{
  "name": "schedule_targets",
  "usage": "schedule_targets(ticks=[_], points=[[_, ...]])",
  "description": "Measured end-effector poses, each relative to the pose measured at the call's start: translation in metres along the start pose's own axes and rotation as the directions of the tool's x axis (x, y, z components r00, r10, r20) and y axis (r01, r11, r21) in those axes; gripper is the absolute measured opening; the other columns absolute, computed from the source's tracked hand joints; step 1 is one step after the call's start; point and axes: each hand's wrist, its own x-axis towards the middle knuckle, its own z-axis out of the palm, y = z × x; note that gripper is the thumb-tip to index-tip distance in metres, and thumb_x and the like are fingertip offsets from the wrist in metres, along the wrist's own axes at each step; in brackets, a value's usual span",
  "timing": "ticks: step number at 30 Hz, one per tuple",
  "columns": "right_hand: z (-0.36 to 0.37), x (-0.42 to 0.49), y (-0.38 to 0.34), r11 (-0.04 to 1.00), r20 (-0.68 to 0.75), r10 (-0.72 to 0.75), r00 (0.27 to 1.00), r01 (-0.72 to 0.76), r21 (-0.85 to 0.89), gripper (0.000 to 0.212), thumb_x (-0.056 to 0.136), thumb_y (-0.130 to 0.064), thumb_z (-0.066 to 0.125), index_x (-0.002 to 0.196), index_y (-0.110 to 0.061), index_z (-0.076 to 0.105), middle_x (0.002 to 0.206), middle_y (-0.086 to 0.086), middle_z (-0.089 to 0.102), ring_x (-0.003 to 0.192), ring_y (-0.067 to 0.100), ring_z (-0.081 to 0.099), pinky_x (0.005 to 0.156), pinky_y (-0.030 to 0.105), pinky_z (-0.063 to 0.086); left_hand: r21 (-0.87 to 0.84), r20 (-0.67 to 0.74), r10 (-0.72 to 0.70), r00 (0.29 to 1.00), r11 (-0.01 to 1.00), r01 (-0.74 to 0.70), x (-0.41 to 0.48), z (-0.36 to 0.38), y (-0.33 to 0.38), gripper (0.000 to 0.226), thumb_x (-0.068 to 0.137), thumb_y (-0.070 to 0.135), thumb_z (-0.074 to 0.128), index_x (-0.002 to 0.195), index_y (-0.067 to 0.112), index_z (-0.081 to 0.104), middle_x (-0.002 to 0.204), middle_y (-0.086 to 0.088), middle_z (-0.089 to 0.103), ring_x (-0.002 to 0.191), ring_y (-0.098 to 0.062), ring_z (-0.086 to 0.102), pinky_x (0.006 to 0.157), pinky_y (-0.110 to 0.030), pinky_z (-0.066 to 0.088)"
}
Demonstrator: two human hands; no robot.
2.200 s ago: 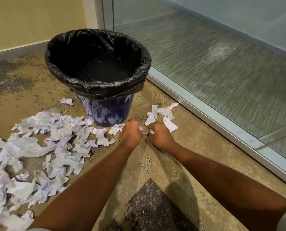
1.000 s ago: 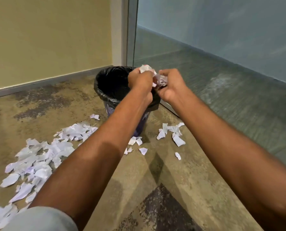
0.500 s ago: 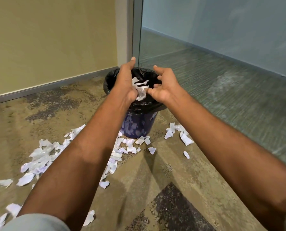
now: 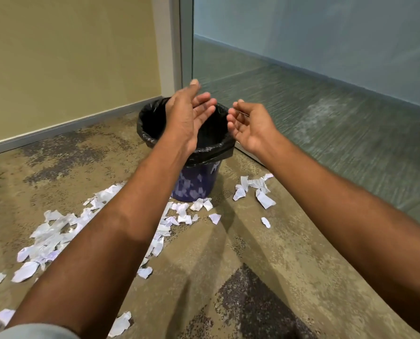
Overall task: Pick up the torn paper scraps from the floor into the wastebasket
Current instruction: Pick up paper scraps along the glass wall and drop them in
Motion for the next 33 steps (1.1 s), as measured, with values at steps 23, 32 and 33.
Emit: schedule_targets(ticks=[23,32,33], points=[[-0.274,0.028,0.142,-0.361,0.317,0.224,0.921,0.381,-0.851,0.014,0.078,-0.013,0.071,0.090,-0.020,0.073,0.102,0.012,0.067,0.092,0.032,0.067,0.069,0.038,0.052,0.953,0.284,-0.328,0.901,0.202,-0.227,-0.024,-0.037,-0.263,0.043,0.091,0.016,0.072,0.133,0.018,0.064,0.128,-0.011,0.066,0.118,-0.030,0.063,0.102,-0.036,0.051],[-0.299,0.026,0.184,-0.185,0.337,-0.152,0.929,0.308,-0.933,0.018,0.084,-0.005,0.067,0.088,-0.022,0.065,0.090,0.002,0.064,0.081,0.028,0.062,0.064,0.037,0.050,0.978,0.198,-0.121,0.973,0.097,-0.187,-0.006,-0.046,-0.317,0.068,0.097,0.022,0.069,0.158,0.018,0.039,0.164,-0.007,0.037,0.147,-0.033,0.041,0.118,-0.048,0.040],[-0.301,0.022,0.193,-0.182,0.347,-0.196,0.917,0.314,-0.932,0.016,0.089,-0.006,0.065,0.094,-0.021,0.063,0.095,0.002,0.062,0.086,0.026,0.058,0.068,0.038,0.050,0.978,0.206,-0.114,0.972,0.069,-0.199,0.001,-0.045,-0.322,0.070,0.098,0.025,0.069,0.159,0.019,0.036,0.168,-0.006,0.031,0.151,-0.033,0.036,0.119,-0.049,0.039]])
